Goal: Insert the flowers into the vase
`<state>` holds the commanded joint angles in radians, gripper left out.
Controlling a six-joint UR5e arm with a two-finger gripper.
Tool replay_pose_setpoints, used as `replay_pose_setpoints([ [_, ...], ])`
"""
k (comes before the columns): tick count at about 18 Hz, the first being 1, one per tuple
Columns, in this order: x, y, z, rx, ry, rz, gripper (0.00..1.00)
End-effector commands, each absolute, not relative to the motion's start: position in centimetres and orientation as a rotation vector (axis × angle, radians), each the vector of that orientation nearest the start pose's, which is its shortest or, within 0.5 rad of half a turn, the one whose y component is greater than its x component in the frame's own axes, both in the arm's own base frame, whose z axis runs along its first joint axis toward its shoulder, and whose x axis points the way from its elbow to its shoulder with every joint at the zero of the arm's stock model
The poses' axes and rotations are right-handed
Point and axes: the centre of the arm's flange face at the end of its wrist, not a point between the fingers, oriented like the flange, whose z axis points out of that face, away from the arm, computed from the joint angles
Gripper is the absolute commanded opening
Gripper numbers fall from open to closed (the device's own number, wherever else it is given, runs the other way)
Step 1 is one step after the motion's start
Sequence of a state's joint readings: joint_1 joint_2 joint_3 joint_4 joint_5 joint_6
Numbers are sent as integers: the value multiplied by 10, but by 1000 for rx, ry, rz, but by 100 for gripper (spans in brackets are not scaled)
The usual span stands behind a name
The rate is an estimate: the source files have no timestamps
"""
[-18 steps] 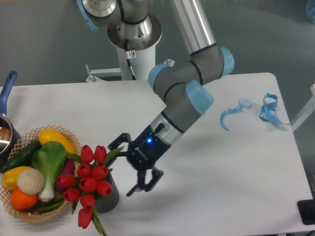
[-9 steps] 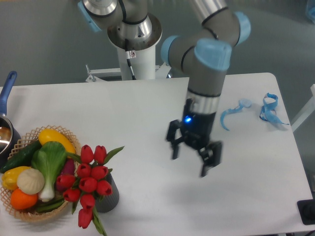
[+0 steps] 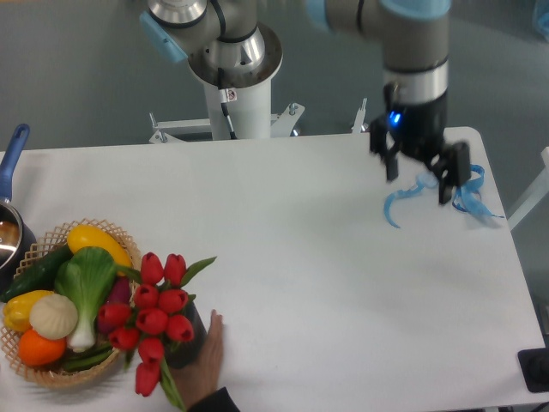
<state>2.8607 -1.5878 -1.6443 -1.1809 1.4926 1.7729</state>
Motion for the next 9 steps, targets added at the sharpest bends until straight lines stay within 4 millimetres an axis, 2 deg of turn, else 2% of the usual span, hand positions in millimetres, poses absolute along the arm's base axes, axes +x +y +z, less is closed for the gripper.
replay_pose_setpoints([
  [2,-465,265,486,-2936,760,421,100],
  [9,-462,263,486,-2933,757,404,100],
])
